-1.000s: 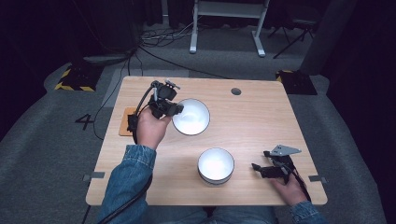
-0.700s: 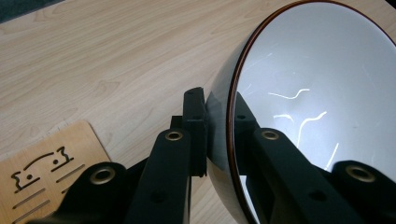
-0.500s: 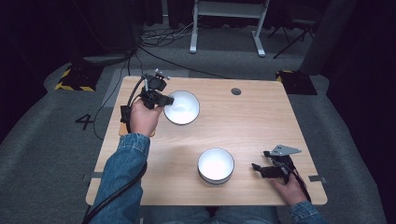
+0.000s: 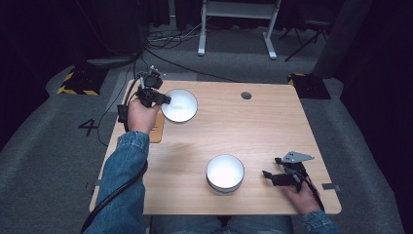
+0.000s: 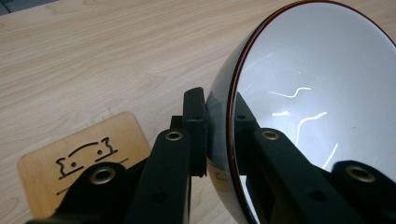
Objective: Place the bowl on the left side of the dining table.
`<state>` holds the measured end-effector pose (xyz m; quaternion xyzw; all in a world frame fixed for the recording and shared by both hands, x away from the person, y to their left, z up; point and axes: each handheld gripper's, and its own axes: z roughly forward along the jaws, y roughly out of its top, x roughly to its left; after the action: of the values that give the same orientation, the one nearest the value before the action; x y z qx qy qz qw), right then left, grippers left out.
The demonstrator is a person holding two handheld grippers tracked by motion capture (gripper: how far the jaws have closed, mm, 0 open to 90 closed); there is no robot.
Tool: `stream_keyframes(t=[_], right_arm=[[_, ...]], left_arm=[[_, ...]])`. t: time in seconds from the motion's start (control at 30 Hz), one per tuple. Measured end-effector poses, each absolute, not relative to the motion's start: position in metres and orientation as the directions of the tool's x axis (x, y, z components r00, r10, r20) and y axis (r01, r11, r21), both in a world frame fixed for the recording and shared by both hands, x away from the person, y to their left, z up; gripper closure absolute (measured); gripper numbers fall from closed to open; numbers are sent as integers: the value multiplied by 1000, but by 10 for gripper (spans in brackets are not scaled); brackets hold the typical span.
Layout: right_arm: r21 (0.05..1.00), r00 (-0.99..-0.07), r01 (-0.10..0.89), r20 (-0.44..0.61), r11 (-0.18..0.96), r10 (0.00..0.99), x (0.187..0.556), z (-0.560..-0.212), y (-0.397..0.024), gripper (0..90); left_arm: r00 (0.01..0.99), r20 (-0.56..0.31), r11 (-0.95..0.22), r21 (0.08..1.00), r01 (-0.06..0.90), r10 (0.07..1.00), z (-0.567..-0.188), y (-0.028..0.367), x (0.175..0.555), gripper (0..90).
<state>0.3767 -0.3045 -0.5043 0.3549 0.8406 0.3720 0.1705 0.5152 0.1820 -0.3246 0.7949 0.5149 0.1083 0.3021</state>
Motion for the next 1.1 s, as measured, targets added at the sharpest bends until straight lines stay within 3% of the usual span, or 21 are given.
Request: stream_keyframes(t=[0.67, 1.1], right_arm=[[747, -690, 470, -22, 471, 724, 377, -504, -304, 201], [747, -690, 470, -22, 471, 723, 377, -504, -305, 201]], left_arm=[[274, -256, -85, 569, 818, 927, -347, 237, 529, 822], [164, -270, 5, 532, 847, 949, -372, 277, 532, 821]])
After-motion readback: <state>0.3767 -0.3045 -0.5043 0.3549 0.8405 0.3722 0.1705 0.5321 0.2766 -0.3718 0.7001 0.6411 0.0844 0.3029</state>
